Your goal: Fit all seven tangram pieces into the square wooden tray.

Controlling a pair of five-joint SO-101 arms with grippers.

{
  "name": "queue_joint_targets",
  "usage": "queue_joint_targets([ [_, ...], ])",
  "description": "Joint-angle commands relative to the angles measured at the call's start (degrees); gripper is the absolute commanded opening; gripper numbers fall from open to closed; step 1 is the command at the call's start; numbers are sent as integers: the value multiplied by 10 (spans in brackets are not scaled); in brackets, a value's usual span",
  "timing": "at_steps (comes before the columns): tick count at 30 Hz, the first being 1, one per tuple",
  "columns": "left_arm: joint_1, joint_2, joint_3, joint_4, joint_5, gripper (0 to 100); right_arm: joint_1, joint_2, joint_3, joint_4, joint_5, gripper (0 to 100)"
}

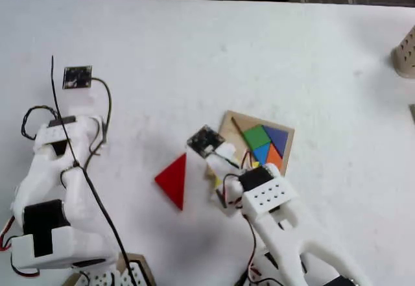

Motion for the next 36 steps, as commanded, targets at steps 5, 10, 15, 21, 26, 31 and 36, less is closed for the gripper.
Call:
queue_joint_targets([
  [5,-4,-2,-31,4,-6,24,8,7,-42,-100,-41,21],
  [10,-5,-2,-31,4,-6,24,45,119,-100,-140,-41,18],
  [15,-5,-2,-31,4,-5,24,84,219,-201,-138,-42,18],
  [21,-6,-2,-30,4,-5,24,128,309,-265,-141,-42,18],
  [26,-6,-2,-30,4,-5,24,161,335,-271,-90,-42,18],
  [31,-6,-2,-30,4,-6,24,192,273,-249,-49,-42,18],
  [36,-6,-2,-30,4,-6,24,209,202,-193,-46,-42,18],
])
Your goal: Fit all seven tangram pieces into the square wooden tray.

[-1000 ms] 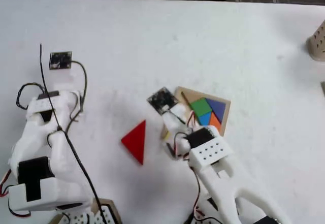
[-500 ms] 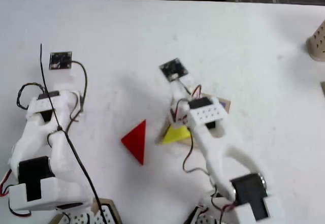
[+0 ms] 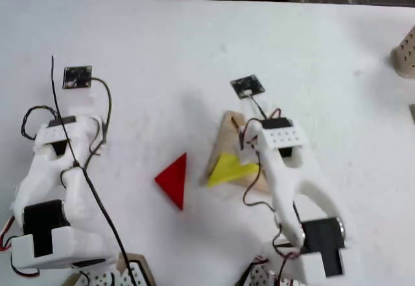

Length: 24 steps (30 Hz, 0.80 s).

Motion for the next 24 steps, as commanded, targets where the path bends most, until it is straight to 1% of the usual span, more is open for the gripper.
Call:
queue_joint_targets([
  [1,-6,-2,-30,4,-6,24,17,-66,27,7,-4,18],
  [4,-5,-2,-30,4,-6,24,21,-100,49,26,-4,18],
  [6,-5,-2,-30,4,-6,24,8,-123,58,50,-2,18],
  [8,-5,-2,-31,4,-6,24,-34,-144,72,80,1,18],
  [11,-5,-2,-31,4,-6,24,-134,-153,101,112,1,18],
  [12,-5,-2,-31,4,-6,24,-157,-151,107,109,1,19],
  [16,-5,-2,-31,4,-6,24,-203,-129,106,80,-11,21],
  [20,-5,-2,-31,4,-6,24,-255,-103,107,27,-84,21],
  [22,-5,-2,-31,4,-6,24,-257,-92,107,-12,-102,21],
  [24,-5,-2,-31,4,-6,24,-237,-84,105,-51,-106,21],
])
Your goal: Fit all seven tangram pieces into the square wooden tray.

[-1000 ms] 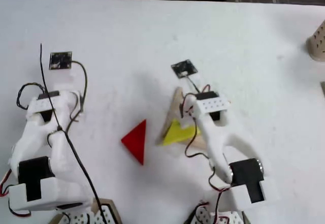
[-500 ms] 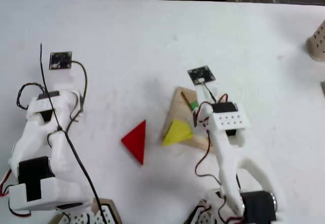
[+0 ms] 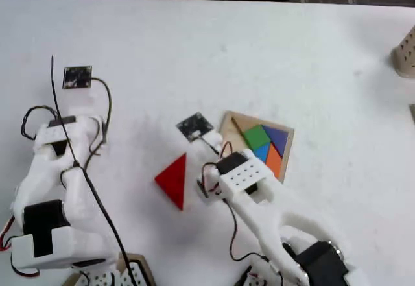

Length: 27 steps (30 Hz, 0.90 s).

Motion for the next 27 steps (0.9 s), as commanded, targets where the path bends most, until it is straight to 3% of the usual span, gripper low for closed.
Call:
queue_joint_targets([
  [1,-5,-2,-31,4,-6,24,28,7,-14,-60,-15,21],
  [9,-5,-2,-30,4,-6,24,156,92,-97,-52,-13,21],
  [19,-5,-2,-29,4,-6,24,185,71,-163,45,-13,18],
  [27,-5,-2,-29,4,-6,24,188,58,-159,-99,-10,21],
])
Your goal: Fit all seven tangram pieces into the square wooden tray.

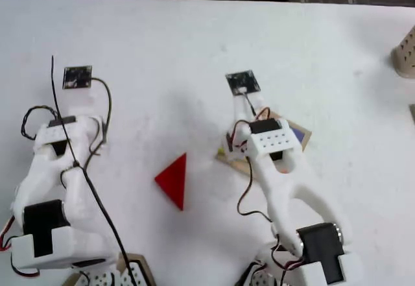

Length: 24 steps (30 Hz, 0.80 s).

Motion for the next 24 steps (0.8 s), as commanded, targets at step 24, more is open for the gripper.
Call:
queue_joint_targets([
  [24,-6,-2,-29,4,-6,24,70,39,-24,-60,114,18],
])
